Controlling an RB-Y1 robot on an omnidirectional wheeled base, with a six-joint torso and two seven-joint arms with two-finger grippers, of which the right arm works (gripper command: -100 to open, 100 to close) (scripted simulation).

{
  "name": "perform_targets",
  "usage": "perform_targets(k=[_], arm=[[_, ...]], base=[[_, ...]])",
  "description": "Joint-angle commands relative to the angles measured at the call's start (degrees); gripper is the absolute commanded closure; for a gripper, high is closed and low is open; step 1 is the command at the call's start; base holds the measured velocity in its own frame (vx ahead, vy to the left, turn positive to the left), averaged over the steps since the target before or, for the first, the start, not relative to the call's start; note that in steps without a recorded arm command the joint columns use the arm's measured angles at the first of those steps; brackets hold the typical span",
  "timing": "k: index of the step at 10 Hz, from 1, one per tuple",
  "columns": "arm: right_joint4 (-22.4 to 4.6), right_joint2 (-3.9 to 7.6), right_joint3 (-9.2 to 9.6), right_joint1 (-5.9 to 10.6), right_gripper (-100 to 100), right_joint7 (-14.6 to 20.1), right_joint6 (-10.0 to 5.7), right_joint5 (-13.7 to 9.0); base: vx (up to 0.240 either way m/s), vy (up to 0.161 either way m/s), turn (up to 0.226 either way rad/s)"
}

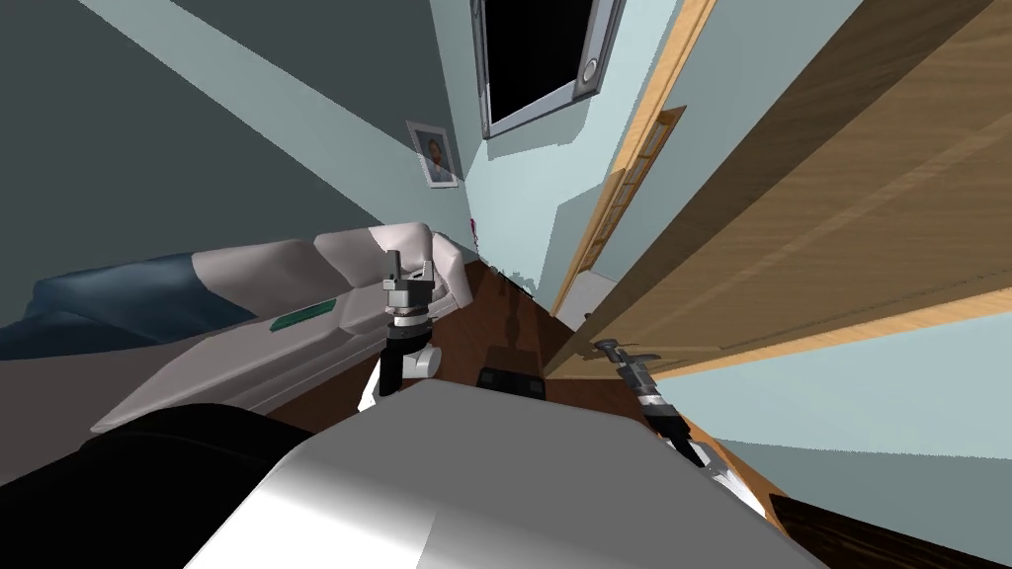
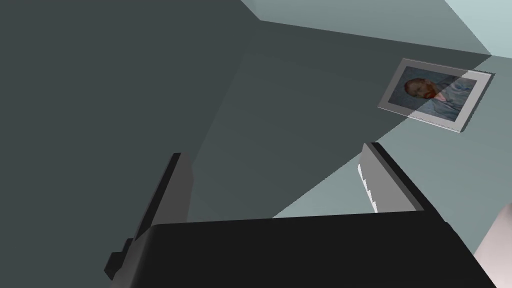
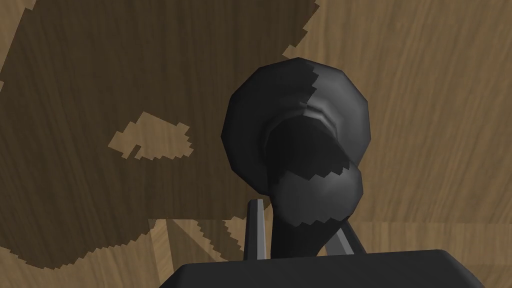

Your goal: Pull the door open

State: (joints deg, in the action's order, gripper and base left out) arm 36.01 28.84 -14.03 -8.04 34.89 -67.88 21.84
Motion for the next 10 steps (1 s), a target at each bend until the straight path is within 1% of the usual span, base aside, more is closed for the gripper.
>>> perform_targets(k=[1, 3, 5, 10], arm=[[-0.41, 0.17, -0.21, -0.14, 100, 0.00, -0.87, 0.15], [-1.06, 0.42, -0.47, -0.29, 100, 0.07, -1.87, 0.35], [-1.77, 0.70, -0.76, -0.46, 100, 0.15, -2.98, 0.58], [-3.16, 1.23, -1.33, -0.79, 100, 0.31, -5.13, 1.01]], base=[[-0.230, -0.095, 0.226], [-0.203, -0.107, 0.182], [-0.186, -0.072, 0.182], [-0.179, -0.081, 0.148]])
